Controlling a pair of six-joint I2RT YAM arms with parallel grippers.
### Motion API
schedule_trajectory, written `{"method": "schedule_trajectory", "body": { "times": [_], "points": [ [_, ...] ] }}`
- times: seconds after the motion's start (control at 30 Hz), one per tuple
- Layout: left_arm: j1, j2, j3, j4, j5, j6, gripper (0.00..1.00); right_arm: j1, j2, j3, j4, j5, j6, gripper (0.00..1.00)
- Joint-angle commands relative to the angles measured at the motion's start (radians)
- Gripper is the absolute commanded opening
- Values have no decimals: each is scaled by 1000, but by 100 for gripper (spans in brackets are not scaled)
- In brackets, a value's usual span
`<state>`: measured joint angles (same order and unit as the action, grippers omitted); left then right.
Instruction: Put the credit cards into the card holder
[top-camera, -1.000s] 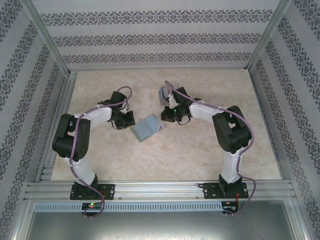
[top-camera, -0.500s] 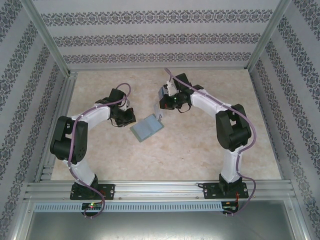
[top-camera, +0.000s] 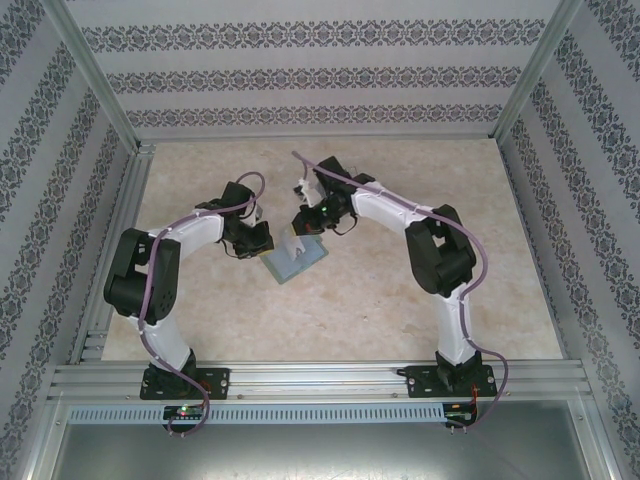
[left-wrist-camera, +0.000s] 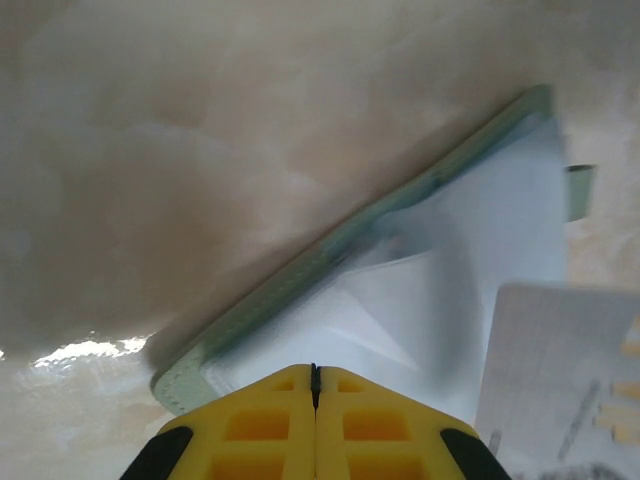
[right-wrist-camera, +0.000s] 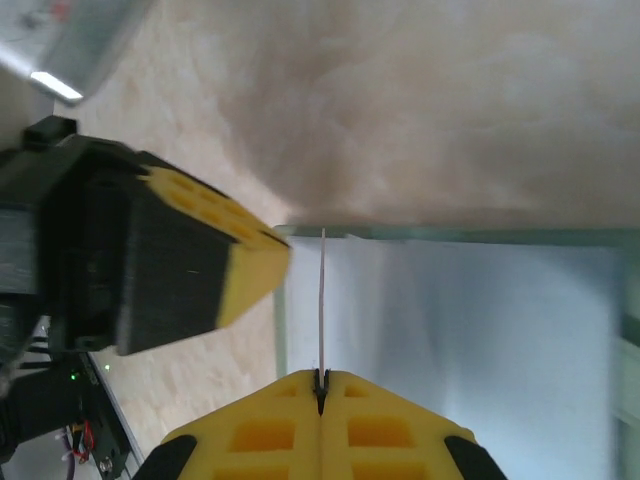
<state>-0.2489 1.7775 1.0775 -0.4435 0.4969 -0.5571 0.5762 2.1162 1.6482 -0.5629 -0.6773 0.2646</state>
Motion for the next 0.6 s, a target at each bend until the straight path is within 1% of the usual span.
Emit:
{"method": "schedule_trajectory", "body": {
  "times": [0.0,0.1,0.2,0.23,0.37,0.5,0.57],
  "points": [
    [-7,37,-41,43,9,-21,6,43,41,53,-77,27,-52,5],
    [-7,58,-52,69,17,-27,6,65,68,108,-145,84,-86,4],
    [-7,70,-62,66,-7,-26,5,87,100,177,-242,191,-133,4],
    [-6,74,-66,66,-10,-24,5,97,109,195,-269,235,-143,4],
    [-6,72,-69,57,-22,-14,5,125,137,276,-387,485,-193,3],
    [-6,69,-67,51,-25,-12,5,117,127,286,-417,660,-213,2],
    [-7,67,-67,49,-25,-10,5,108,114,284,-422,724,-221,2]
  ]
}}
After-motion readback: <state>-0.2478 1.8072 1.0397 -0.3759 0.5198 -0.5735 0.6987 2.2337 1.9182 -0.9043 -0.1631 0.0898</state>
